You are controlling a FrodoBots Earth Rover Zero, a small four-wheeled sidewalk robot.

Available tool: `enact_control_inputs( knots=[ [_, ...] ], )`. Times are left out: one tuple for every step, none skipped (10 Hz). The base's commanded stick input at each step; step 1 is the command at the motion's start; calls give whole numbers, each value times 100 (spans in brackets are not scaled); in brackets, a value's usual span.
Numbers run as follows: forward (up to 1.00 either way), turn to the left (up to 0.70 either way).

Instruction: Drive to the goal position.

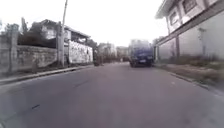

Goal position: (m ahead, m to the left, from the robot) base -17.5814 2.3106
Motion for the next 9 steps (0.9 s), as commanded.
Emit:
enact_control_inputs(
  knots=[
    [100,-40],
    [100,-40],
    [100,-40],
    [100,-40],
    [100,-40],
    [100,-28],
    [100,-12],
    [100,0],
    [100,0]
  ],
)
